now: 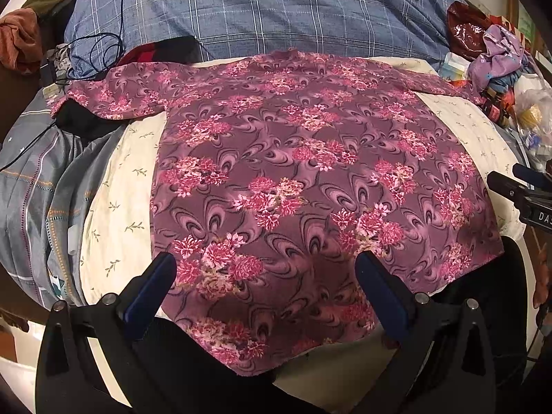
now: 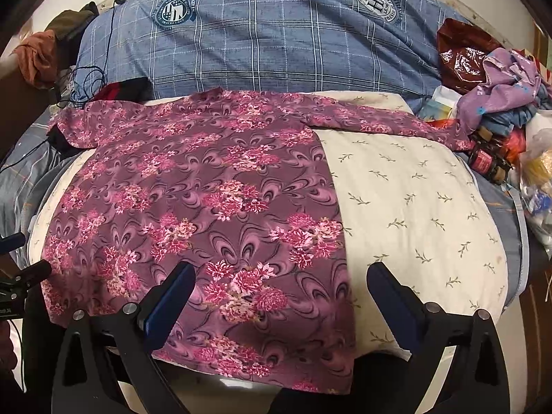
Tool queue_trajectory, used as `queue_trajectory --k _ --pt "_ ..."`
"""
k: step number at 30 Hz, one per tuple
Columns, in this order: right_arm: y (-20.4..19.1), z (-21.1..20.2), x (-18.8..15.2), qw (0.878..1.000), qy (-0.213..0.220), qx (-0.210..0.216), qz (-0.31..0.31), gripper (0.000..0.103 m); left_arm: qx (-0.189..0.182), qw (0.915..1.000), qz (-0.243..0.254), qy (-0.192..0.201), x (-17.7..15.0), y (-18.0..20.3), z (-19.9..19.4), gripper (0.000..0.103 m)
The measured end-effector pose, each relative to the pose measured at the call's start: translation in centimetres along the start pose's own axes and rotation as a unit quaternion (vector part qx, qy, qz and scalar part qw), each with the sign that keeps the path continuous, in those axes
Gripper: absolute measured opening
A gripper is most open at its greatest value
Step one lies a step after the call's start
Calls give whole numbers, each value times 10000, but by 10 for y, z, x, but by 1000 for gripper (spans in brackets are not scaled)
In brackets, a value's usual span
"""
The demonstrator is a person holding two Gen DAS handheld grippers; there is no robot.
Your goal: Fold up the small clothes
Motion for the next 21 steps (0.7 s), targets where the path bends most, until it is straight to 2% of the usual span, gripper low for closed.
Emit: queue_trajectory --k 8,12,16,21 --pt "-1 11 7 10000 -65 34 3 100 -12 9999 -28 -102 5 -1 10 103" --pt "6 20 9 9996 -172 183 161 100 -29 9997 -124 -205 9 -6 17 103" --pt "39 36 10 9972 -292 164 674 100 -245 9966 -665 -416 20 -35 26 103" --pt "83 57 10 9915 -308 180 1253 94 -8 9878 -1448 -564 45 -100 42 103"
Point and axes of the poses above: each gripper's, at about its wrist camera, not at the fingertips, and z roughly the way its jaws point, y to its right, x to its top, the point moved 4 cm from there along z, roughly the way its jaws point, and after that the axes turned 8 degrees about -z, right-handed, at the moved point
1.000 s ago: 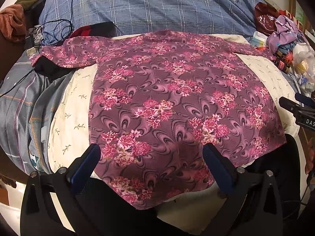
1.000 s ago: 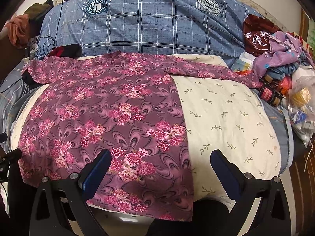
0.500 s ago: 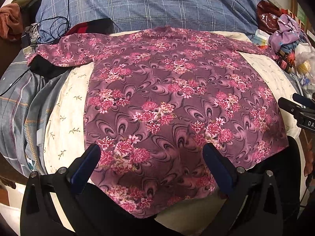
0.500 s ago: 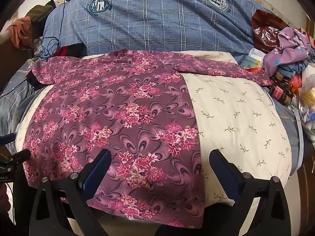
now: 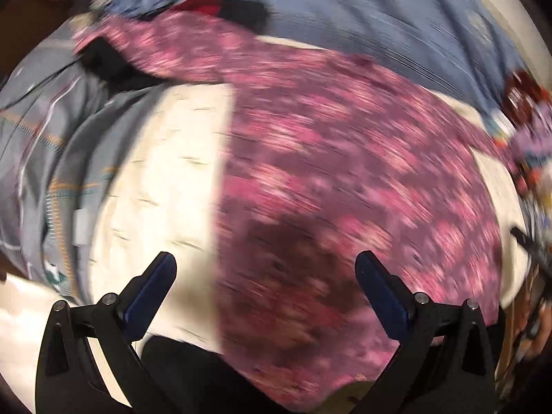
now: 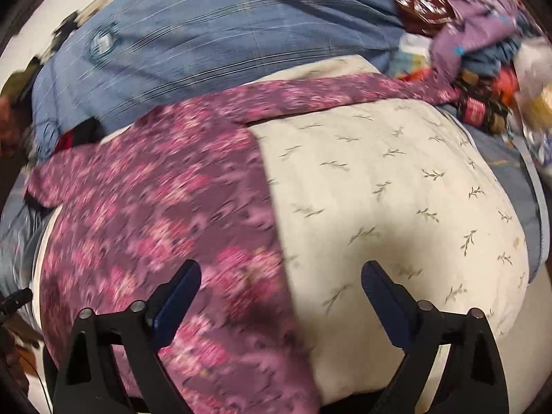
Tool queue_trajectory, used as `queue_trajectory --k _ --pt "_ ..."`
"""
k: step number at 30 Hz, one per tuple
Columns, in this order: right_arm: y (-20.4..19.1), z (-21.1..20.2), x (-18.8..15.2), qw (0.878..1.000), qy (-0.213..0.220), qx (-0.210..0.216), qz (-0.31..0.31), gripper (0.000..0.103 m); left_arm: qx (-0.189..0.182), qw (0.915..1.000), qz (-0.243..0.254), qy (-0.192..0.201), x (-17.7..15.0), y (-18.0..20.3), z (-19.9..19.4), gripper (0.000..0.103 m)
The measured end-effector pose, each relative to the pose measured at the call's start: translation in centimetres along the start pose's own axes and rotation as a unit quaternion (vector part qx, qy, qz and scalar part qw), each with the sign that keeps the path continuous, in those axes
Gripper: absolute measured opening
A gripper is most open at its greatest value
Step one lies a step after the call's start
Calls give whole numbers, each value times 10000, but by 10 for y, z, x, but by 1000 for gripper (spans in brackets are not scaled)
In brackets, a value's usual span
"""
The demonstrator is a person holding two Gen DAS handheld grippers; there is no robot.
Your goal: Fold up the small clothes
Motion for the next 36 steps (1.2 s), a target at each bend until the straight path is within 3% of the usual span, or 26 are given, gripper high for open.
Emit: queue_trajectory --k 3,5,7,9,10,12,14,15,17,19,21,24,28,31,33,34,35,36 --pt "6 21 3 9998 -168 48 70 86 -61 9973 -576 -443 13 -30 19 103" --pt "3 35 2 9993 -317 187 108 73 -245 9924 -916 -784 10 -42 33 103" --pt "-5 42 -1 9994 -262 209 10 72 -466 9865 -1090 -1131 0 -43 46 103" --pt "-20 40 -3 9986 -87 399 -329 53 -559 9858 -999 -1229 -11 -34 49 103" --pt "-28 39 -5 9976 -94 428 -530 31 -590 9885 -765 -1161 -18 -23 45 102" --pt "-40 40 -6 9950 -108 240 -965 12 -702 9898 -483 -1142 -26 -7 39 77" --pt "-40 38 -3 9943 -109 270 -1029 5 -672 9901 -240 -1205 -30 7 37 12" --pt "-38 37 -1 9947 -120 343 -964 5 -781 9878 -314 -1312 -29 9 36 3" --pt "-27 25 7 9961 25 408 -788 3 -1057 9837 -685 -1286 -20 2 24 4" --pt "-12 16 15 9971 143 422 -618 3 -980 9853 -783 -1157 -13 -5 10 4" --pt "-1 17 12 9976 59 537 -436 3 -831 9864 -756 -1201 -15 -10 7 5" --pt "-3 24 1 9975 -84 564 -412 4 -312 9910 -594 -1157 -22 -22 7 5" --pt "0 34 -8 9954 -279 916 59 15 -496 9900 -668 -1138 -31 -31 4 15" --pt "-5 33 -6 9968 -283 712 -242 13 -519 9939 -429 -878 -22 -17 -9 17" --pt "-1 25 3 9969 -190 730 -214 15 -559 9963 -272 -594 -3 0 -14 34" --pt "4 20 12 9969 -72 775 -123 15 -526 9978 -167 -366 9 10 -19 58" --pt "9 17 18 9975 9 703 -38 16 -471 9986 -120 -221 20 17 -17 72" --pt "19 15 31 9975 108 687 107 17 -450 9989 -80 -67 30 25 -17 72"
Point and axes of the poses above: each gripper's, at about its wrist camera, not at the fingertips, and z roughly the way its jaws point, y to its right, x to its top, the point moved 4 cm from there along z, roughly the way its jaws point, and after that the axes turned 8 degrees about -z, right-handed, at the moved point
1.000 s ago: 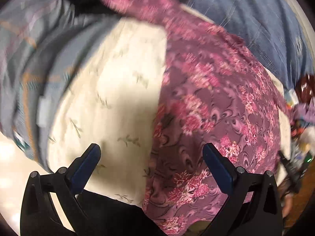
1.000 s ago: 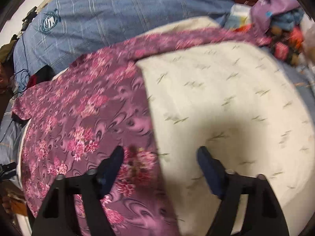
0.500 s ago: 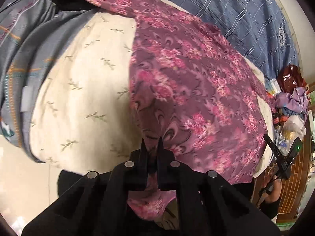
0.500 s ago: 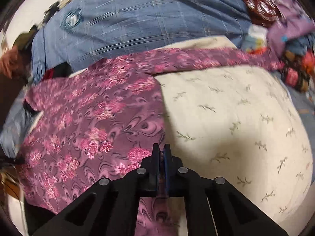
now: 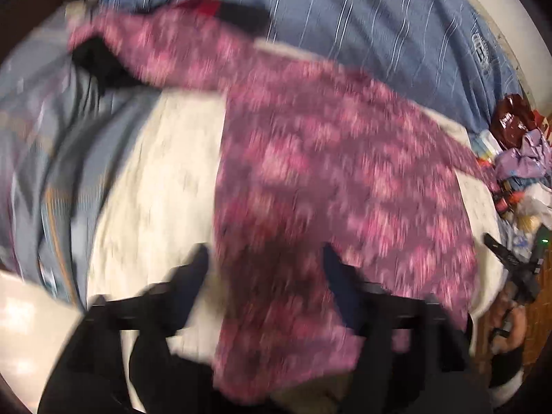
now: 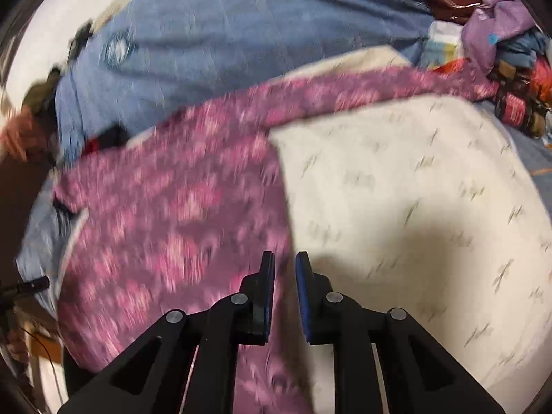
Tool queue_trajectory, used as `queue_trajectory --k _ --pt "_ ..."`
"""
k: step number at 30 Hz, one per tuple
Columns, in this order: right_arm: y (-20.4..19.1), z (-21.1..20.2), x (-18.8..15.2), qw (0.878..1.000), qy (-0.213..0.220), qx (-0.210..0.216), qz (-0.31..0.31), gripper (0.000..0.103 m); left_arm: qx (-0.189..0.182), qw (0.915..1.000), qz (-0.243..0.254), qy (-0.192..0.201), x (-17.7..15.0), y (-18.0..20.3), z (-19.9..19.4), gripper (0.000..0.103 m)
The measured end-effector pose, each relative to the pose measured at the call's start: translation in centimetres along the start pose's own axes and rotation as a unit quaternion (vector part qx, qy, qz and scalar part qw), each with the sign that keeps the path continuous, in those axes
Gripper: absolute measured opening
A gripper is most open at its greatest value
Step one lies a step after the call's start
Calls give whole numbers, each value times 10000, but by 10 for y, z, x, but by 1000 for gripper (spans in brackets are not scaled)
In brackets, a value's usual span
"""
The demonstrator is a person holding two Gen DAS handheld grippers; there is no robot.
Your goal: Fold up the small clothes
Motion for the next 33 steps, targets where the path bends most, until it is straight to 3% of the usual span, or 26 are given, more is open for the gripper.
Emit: queue_trajectory --k 2,4,7,11,14,16,19,22,24,25,26,27,33 --pt "17 -1 17 9996 143 -107 223 32 -23 9998 175 80 22 21 12 72" --pt "36 3 33 9986 224 -261 396 38 3 9997 247 -28 43 39 31 72" --pt "85 13 59 9932 426 -518 955 38 -89 9994 275 -198 68 62 67 72" --pt "174 25 89 9709 732 -824 2126 39 243 9988 399 -113 92 78 106 72" --pt "232 40 109 9492 929 -819 2892 40 233 9988 304 -308 100 82 138 72" --pt "252 51 117 9385 974 -793 3216 43 284 9987 254 -325 99 82 152 75" --pt "275 74 127 9201 959 -826 3707 47 361 9979 543 -54 98 93 154 80" --pt "286 95 135 9052 1027 -758 4053 48 191 9981 579 -18 101 97 156 80" --pt "284 100 140 9031 1206 -888 4026 48 3 9989 474 -4 109 97 156 80" --pt "283 103 143 9042 1214 -957 3982 38 -57 9992 391 20 114 97 157 80" --pt "282 104 146 9069 1214 -1038 3899 13 -109 9994 311 41 119 96 159 80" --pt "276 103 152 9132 1257 -1090 3719 5 -172 9996 216 74 123 93 159 80" --pt "224 77 178 9460 1427 -1444 2526 6 -304 9993 -152 179 135 75 163 80"
Point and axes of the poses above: each gripper's, at about its wrist camera, not at the fingertips, and z roughly the way its jaws point, y to its right, x to its top, the point moved 4 cm from there along z, roughly the way its jaws point, and after that the axes turned 8 degrees about -z, right-handed, at the moved point
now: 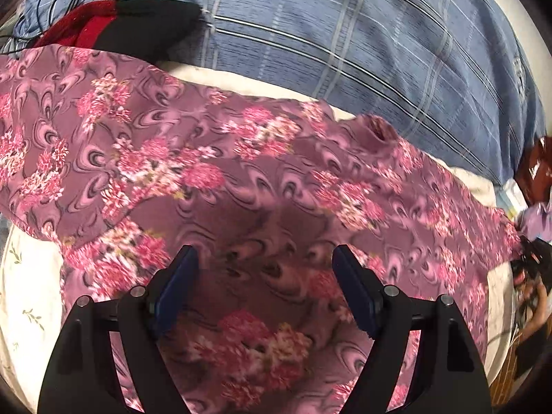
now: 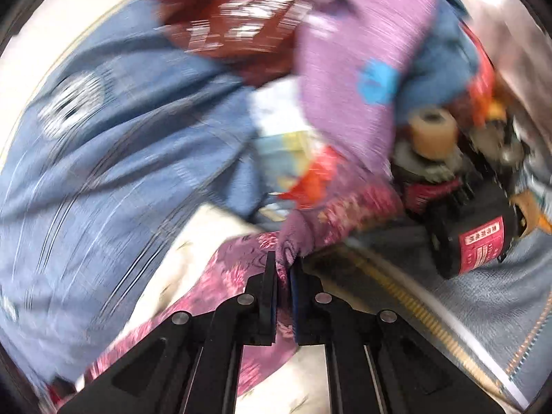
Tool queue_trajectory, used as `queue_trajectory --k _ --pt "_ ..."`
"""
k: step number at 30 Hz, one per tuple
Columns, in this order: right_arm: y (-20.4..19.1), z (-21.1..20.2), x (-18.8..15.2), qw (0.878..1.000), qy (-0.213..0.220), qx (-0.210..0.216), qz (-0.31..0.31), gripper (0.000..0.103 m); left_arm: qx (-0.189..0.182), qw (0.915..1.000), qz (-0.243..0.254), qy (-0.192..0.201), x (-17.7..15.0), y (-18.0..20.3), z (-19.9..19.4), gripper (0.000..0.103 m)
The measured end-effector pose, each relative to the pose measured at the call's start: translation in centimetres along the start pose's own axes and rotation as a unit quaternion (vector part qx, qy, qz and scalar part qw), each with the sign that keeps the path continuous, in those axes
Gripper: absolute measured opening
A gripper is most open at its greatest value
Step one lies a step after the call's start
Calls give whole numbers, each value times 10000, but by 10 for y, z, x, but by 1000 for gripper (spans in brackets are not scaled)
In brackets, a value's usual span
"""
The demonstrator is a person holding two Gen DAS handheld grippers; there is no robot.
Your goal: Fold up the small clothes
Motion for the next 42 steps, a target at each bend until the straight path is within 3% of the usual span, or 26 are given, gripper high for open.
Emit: queue_trajectory --k 4,8,13,19,26,28,30,32,34,36,38,42 --pt "-56 -19 -16 9977 -26 461 -495 6 57 9999 -64 115 8 -7 -1 80" --pt "-133 -23 -45 9892 -213 1071 -973 6 -114 9997 -221 -10 11 -15 1 80" --pt "-229 -21 -101 9701 -602 1780 -1533 6 -230 9992 -321 -37 14 -22 -5 80" --pt "-327 -31 -176 9405 -1032 2437 -2130 6 -343 9974 -637 -24 28 -46 -15 80" --pt "-417 -38 -254 9042 -1313 2857 -2892 6 -458 9924 -1139 129 47 -80 -27 80" --pt "-440 -40 -284 8888 -1496 2979 -3146 13 -490 9903 -1291 175 52 -91 -32 80" --pt "-453 -39 -312 8736 -1761 3053 -3356 16 -472 9887 -1405 218 55 -99 -32 80" --pt "-461 -40 -341 8546 -2097 3087 -3612 33 -479 9869 -1524 232 58 -107 -32 80" --pt "-459 -46 -363 8351 -2382 3059 -3903 35 -563 9854 -1599 160 59 -112 -31 80" --pt "-448 -56 -364 8291 -2423 3148 -3933 34 -680 9849 -1594 28 57 -110 -26 80" --pt "-427 -65 -351 8366 -2371 3170 -3787 36 -803 9869 -1393 -160 53 -99 -22 80" --pt "-364 -71 -309 8709 -2136 2846 -3391 44 -1033 9886 -904 -622 41 -69 -11 81"
Point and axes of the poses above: each gripper's, at about its wrist camera, not at the fingertips, and z roughly the way its jaws point, y to its right, x to its top, the point moved 4 cm from there along z, roughly the way its jaws point, and after that the axes turned 8 degrees about -z, right-handed, at the moved point
